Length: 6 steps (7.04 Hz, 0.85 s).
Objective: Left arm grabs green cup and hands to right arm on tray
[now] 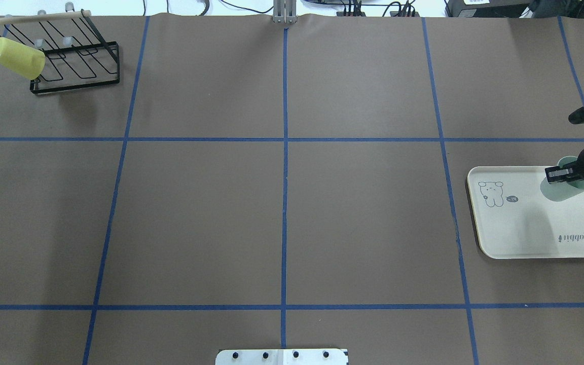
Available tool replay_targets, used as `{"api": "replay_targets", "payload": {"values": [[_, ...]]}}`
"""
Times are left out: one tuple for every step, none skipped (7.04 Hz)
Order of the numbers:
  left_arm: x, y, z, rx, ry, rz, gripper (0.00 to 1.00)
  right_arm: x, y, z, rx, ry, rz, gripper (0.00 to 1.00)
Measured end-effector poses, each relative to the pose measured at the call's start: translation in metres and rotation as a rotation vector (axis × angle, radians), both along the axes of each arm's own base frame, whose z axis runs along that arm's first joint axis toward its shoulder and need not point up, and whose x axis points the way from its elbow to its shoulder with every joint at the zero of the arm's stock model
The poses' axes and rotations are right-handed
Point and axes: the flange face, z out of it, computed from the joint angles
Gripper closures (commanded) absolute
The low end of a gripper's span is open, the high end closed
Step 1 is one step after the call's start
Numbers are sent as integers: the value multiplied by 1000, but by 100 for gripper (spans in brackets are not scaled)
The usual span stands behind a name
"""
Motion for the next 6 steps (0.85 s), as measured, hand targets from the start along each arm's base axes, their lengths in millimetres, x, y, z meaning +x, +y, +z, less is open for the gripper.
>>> {"api": "replay_targets", "payload": {"values": [[-1,4,-2,-8,-7,12,0,-6,3,0,0,-2,-10,100],[-1,5,-8,24,-8,43,0,-12,6,-1,3,-7,-21,100],[-1,4,-12,57,-7,76,0,-18,8,-1,9,-12,-32,100],[0,3,-14,74,-6,90,0,-24,11,-1,12,-13,-45,100],[0,2,-15,79,-3,95,0,-32,14,0,7,-12,-49,100],[0,2,-16,82,1,97,0,-45,18,0,-4,-6,-28,100]]}}
